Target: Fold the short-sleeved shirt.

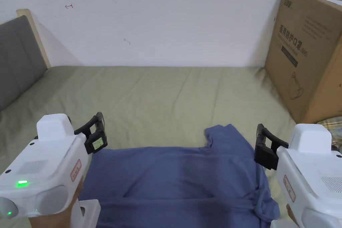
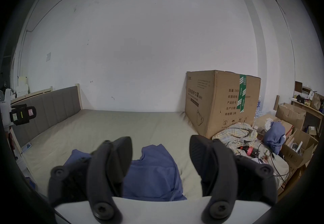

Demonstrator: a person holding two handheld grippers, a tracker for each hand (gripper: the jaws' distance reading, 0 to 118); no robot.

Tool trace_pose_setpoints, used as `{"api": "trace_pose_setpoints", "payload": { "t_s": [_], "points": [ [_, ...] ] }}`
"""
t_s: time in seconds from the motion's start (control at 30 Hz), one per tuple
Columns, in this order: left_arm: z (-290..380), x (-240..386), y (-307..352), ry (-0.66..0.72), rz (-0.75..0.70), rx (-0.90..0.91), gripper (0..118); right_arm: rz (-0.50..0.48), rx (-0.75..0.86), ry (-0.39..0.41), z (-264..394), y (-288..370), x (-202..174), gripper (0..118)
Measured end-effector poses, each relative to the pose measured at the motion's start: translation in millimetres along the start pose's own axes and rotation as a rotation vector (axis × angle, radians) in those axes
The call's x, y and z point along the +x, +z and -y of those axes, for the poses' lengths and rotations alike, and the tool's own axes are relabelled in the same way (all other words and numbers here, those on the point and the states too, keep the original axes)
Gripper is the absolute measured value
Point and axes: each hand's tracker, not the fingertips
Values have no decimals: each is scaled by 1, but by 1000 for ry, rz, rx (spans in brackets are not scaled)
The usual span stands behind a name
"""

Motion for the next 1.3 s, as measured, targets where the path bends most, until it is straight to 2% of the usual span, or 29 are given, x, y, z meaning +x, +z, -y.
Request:
{"api": "trace_pose_setpoints", "payload": {
  "t_s": [0.03,0.07,0.1,0.4,0.67,0.87,0.93,0.97,1.03,1.1,1.13,1.23,1.27,1.3],
  "points": [
    [3,1,-5,-1,2,9,39,0,-1,2,1,-1,-2,46],
    [5,1,-6,-1,4,11,17,3,9,1,2,-2,-2,24],
    [6,2,-8,-10,24,12,2,9,14,2,2,-4,-4,1],
    [15,5,-41,-31,72,-116,0,-17,-6,22,3,-33,-9,0],
    [48,-20,-154,-53,83,-355,0,-40,-51,32,4,-83,-17,0],
    [88,-57,-256,4,39,-554,0,-45,-92,41,9,-127,-22,0],
    [102,-66,-291,6,30,-652,9,-43,-109,54,12,-140,-23,0],
    [106,-68,-299,0,16,-685,19,-42,-116,59,13,-147,-24,0],
    [121,-73,-325,7,-16,-781,64,-41,-131,62,19,-159,-23,0],
    [134,-77,-337,28,-74,-826,94,-36,-155,64,24,-170,-23,0],
    [141,-79,-342,33,-98,-865,98,-34,-164,69,28,-176,-24,0],
    [161,-89,-361,56,-108,-941,98,-29,-192,70,37,-186,-23,0],
    [166,-90,-365,49,-108,-942,96,-28,-200,65,40,-188,-22,0],
    [170,-88,-366,44,-110,-945,89,-27,-207,65,42,-190,-22,0]
  ]
}}
